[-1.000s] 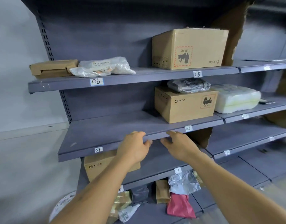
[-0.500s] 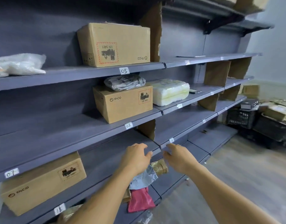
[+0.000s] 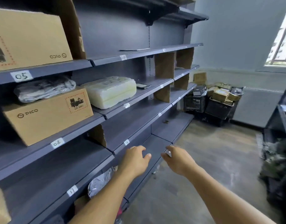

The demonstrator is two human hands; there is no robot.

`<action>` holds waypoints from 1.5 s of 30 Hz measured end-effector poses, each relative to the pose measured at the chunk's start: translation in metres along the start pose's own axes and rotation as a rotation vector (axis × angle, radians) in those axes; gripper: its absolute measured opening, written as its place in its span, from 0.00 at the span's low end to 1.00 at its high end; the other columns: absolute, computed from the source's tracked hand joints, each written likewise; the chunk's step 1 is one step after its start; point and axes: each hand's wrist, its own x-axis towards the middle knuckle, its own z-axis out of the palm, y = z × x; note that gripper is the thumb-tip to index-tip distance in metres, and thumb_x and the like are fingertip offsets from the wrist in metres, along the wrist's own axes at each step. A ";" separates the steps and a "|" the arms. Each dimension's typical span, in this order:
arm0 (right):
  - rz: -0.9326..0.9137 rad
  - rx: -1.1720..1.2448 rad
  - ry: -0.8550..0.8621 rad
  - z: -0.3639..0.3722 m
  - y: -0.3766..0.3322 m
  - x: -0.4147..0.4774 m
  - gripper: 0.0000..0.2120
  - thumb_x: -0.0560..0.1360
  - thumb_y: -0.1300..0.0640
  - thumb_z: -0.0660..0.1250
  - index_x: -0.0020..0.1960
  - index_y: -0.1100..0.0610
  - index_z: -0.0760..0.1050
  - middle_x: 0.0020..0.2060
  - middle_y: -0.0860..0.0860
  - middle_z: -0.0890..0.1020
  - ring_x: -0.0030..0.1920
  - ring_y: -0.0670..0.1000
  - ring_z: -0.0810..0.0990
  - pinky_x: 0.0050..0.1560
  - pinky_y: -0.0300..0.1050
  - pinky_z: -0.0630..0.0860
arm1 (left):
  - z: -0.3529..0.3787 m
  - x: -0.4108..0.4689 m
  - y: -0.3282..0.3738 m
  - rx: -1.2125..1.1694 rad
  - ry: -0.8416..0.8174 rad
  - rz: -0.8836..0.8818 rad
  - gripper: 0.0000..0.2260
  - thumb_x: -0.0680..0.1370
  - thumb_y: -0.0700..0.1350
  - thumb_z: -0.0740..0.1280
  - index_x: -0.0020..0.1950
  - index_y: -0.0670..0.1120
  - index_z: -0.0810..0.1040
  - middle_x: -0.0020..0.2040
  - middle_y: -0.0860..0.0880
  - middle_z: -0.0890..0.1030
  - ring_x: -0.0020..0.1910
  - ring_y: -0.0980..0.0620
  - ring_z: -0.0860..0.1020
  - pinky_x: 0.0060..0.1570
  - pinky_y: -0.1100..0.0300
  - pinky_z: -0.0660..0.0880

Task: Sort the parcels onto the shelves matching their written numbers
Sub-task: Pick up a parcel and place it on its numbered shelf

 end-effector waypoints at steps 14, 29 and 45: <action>0.211 -0.031 0.125 -0.045 0.091 0.122 0.22 0.82 0.43 0.58 0.70 0.55 0.71 0.67 0.55 0.77 0.69 0.57 0.72 0.63 0.51 0.73 | 0.069 0.178 0.075 -0.015 -0.127 0.191 0.18 0.80 0.56 0.64 0.66 0.50 0.76 0.65 0.49 0.78 0.63 0.47 0.76 0.61 0.52 0.75; 0.410 0.007 0.185 -0.097 0.187 0.255 0.23 0.82 0.41 0.58 0.72 0.52 0.69 0.68 0.53 0.75 0.71 0.56 0.70 0.64 0.51 0.72 | 0.134 0.362 0.165 0.027 -0.230 0.341 0.19 0.78 0.58 0.64 0.67 0.53 0.76 0.66 0.53 0.78 0.64 0.50 0.76 0.61 0.52 0.75; 0.393 0.028 0.169 -0.227 0.382 0.427 0.25 0.82 0.41 0.58 0.74 0.53 0.67 0.70 0.53 0.73 0.71 0.55 0.70 0.66 0.50 0.71 | 0.228 0.538 0.350 0.001 -0.212 0.280 0.19 0.77 0.59 0.64 0.66 0.54 0.77 0.65 0.54 0.79 0.64 0.51 0.76 0.62 0.53 0.75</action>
